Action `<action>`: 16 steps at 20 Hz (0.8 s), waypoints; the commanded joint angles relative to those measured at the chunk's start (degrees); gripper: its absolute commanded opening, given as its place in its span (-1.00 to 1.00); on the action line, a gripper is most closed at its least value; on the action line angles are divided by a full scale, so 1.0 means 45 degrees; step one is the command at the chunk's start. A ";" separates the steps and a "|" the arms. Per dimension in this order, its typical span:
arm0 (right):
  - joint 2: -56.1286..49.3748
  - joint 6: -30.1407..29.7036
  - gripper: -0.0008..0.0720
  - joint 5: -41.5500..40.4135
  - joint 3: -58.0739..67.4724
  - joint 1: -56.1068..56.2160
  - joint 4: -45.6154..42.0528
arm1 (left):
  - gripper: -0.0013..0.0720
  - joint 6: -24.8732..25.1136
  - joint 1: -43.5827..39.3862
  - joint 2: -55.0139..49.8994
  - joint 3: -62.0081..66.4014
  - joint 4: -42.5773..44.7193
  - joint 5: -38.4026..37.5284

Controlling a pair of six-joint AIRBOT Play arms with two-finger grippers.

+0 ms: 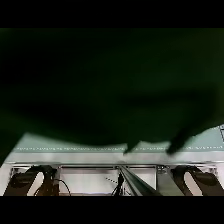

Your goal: Fold the shirts.

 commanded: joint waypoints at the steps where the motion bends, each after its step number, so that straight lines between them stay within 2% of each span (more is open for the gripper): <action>1: -0.0112 0.0393 -0.90 0.2642 0.0680 -0.0034 -0.1972 | -0.90 -0.1311 0.0005 0.0476 -0.0034 0.1496 -0.4250; 4: -0.1093 -0.0039 -0.90 0.5600 0.0680 -0.0034 -0.2152 | -0.90 -0.2715 0.0005 0.0418 -0.1545 0.1137 -0.6785; 6: -0.2390 -0.0471 -0.90 0.7941 0.0680 -0.0034 -0.2152 | -0.90 -0.2890 0.0005 0.0427 -0.3439 0.0520 -0.7334; 7: -0.3157 -0.0661 -0.90 0.8553 0.0646 -0.0029 -0.2186 | -0.90 -0.2880 0.0005 0.0423 -0.4425 0.0418 -0.7213; 9: -0.4614 -0.0937 -0.90 0.8393 0.0510 -0.0005 -0.2045 | -0.90 -0.2832 0.0005 0.0423 -0.6615 0.0432 -0.6227; 13: -0.7898 -0.1073 -0.90 0.7164 0.0510 0.0083 -0.2069 | -0.90 -0.2837 0.0005 0.0155 -1.0501 0.0427 -0.2739; 16: -1.0258 -0.1350 -0.90 0.5435 0.0510 0.0656 -0.2521 | -0.90 -0.2701 0.0005 -0.1331 -1.2182 0.0423 -0.1617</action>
